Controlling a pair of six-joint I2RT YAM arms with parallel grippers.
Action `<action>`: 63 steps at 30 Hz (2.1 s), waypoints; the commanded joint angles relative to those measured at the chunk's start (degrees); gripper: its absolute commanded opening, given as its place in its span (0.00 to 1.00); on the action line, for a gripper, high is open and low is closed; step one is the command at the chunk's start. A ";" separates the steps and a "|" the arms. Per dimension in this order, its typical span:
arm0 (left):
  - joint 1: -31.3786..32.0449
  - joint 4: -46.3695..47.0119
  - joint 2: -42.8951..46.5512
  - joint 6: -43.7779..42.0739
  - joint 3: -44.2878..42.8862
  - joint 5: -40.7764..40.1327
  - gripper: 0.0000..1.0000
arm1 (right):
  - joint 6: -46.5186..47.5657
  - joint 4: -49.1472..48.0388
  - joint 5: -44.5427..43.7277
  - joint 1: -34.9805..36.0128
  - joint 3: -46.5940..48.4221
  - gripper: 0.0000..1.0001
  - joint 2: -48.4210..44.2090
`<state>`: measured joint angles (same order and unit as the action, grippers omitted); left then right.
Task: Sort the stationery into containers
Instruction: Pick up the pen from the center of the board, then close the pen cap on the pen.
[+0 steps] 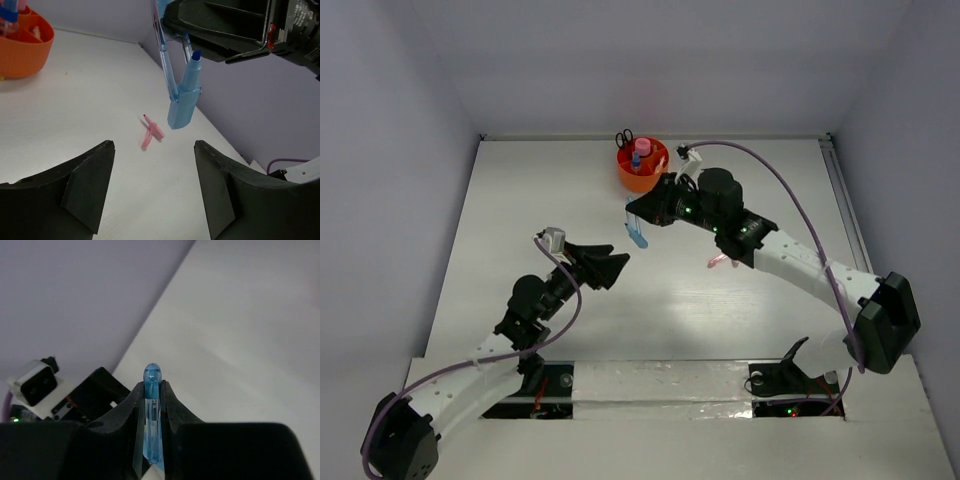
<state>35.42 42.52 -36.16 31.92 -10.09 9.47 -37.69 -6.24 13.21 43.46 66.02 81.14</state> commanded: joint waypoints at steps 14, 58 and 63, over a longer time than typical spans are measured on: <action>0.09 15.13 -1.19 -3.01 -3.71 4.06 0.59 | -17.41 -25.75 17.28 -0.22 0.08 0.00 7.10; 0.62 14.87 1.36 3.50 -0.37 6.52 0.06 | -13.64 -30.94 19.66 -1.28 -2.12 0.00 6.40; 0.62 14.34 1.44 3.76 -0.46 5.38 0.00 | -12.49 -30.75 20.71 -1.28 -2.82 0.00 5.96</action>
<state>35.94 52.45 -35.18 35.31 -9.98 15.97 -52.49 -34.70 31.16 42.33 63.99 88.88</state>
